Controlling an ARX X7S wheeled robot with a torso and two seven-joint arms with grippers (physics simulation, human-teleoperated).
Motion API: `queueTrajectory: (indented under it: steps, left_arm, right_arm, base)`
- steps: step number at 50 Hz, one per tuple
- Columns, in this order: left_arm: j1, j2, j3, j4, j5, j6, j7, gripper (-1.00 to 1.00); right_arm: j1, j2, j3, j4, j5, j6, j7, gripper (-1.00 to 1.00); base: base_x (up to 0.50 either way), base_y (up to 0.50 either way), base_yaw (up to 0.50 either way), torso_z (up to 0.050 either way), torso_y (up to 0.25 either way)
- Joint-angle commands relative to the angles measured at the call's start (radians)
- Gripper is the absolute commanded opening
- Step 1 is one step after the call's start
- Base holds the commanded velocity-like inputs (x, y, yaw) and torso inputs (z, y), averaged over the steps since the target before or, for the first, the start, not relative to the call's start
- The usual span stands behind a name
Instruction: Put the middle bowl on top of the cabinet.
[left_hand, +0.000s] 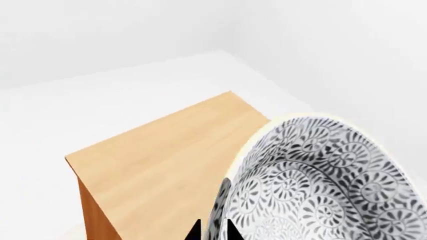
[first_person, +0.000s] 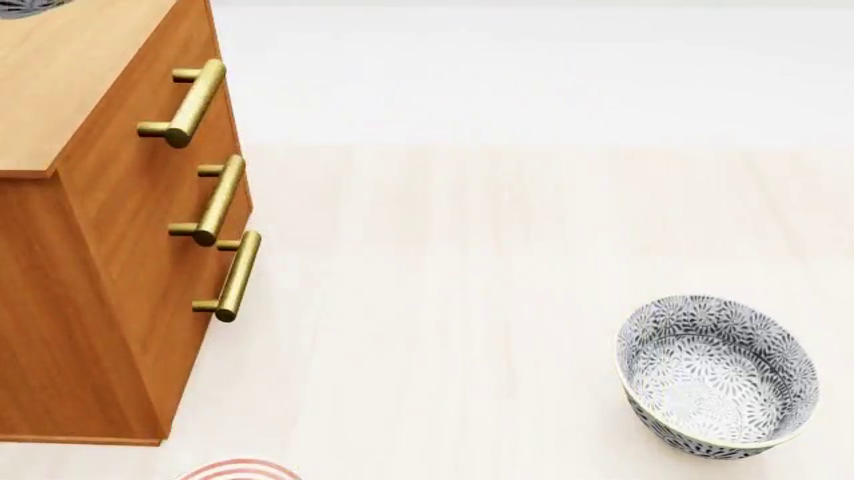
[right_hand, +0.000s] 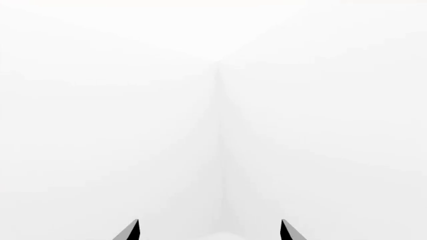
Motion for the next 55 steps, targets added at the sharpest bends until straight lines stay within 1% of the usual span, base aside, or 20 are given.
queueTrajectory:
  steps: [1, 5, 10, 20, 23, 24, 26, 33, 55]
  left_arm:
    - [0.025, 0.011, 0.04, -0.113, 0.012, -0.018, 0.043, -1.0]
    - [0.036, 0.005, 0.038, -0.122, 0.011, -0.015, 0.055, -1.0]
    - [0.066, -0.022, 0.029, -0.097, 0.021, 0.029, 0.068, -1.0]
    - [0.101, -0.044, 0.015, -0.085, 0.026, 0.072, 0.092, -1.0]
    - [0.115, -0.051, 0.001, -0.076, 0.024, 0.103, 0.097, -1.0]
    - [0.133, -0.057, -0.021, -0.069, 0.012, 0.157, 0.075, -1.0]
    - [0.152, -0.064, -0.045, -0.061, -0.002, 0.206, 0.064, -1.0]
    - [0.185, -0.08, -0.067, -0.053, -0.005, 0.273, 0.058, -1.0]
    - [0.267, -0.085, -0.056, -0.125, 0.002, 0.276, 0.152, -1.0]
  right_arm:
    - [0.002, -0.001, -0.009, -0.006, -0.007, 0.012, 0.008, 1.0]
    - [0.001, 0.002, -0.007, -0.004, -0.001, 0.015, 0.008, 1.0]
    - [-0.012, 0.004, -0.006, -0.011, -0.003, 0.008, 0.009, 1.0]
    - [-0.022, 0.009, -0.002, -0.015, -0.002, 0.003, 0.011, 1.0]
    - [-0.026, 0.011, 0.001, -0.012, 0.001, -0.003, 0.012, 1.0]
    - [-0.028, 0.012, 0.002, -0.012, 0.002, -0.004, 0.012, 1.0]
    - [-0.03, 0.014, 0.003, -0.011, 0.003, -0.006, 0.012, 1.0]
    - [-0.039, 0.016, 0.009, -0.009, 0.007, -0.017, 0.015, 1.0]
    - [-0.053, 0.019, 0.012, -0.011, 0.005, -0.032, 0.022, 1.0]
  base:
    - [0.0, 0.0, 0.0, 0.0, 0.0]
    - [0.0, 0.0, 0.0, 0.0, 0.0]
    - [0.0, 0.0, 0.0, 0.0, 0.0]
    - [0.0, 0.0, 0.0, 0.0, 0.001]
    - [0.0, 0.0, 0.0, 0.0, 0.0]
    - [0.0, 0.0, 0.0, 0.0, 0.0]
    - [0.0, 0.0, 0.0, 0.0, 0.0]
    - [0.0, 0.0, 0.0, 0.0, 0.0]
    - [0.0, 0.0, 0.0, 0.0, 0.0]
